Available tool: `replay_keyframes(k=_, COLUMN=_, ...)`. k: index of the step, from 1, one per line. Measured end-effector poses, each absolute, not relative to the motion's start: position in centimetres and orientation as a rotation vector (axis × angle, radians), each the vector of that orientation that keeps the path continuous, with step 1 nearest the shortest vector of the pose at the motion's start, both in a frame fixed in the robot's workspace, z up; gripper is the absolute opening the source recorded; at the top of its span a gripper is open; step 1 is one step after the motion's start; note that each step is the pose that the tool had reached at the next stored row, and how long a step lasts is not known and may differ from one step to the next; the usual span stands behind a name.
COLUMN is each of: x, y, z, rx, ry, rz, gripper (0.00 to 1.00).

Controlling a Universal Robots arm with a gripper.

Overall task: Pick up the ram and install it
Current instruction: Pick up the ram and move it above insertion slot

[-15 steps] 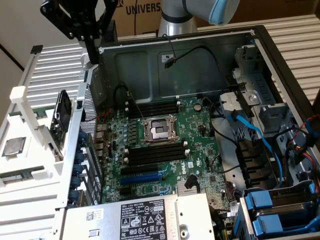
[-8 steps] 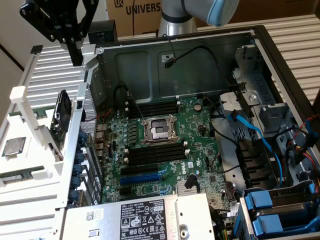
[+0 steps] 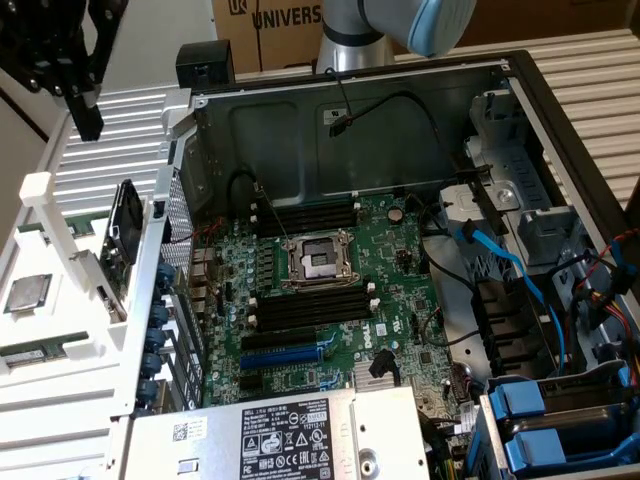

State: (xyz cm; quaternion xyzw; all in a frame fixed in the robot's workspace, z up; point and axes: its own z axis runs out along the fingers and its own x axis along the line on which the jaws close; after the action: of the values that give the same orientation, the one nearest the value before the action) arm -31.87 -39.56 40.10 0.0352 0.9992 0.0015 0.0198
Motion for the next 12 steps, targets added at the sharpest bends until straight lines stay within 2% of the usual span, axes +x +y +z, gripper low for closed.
replay_keyframes(k=4, x=-36.0, y=-39.3, z=40.1, rx=0.109, ry=3.100, rz=0.005, gripper=0.11)
replay_keyframes(k=8, x=-41.2, y=-37.7, z=40.1, rx=0.109, ry=3.100, rz=0.004, gripper=0.11)
replay_keyframes(k=12, x=-43.5, y=-37.6, z=40.1, rx=0.109, ry=3.100, rz=0.004, gripper=0.11)
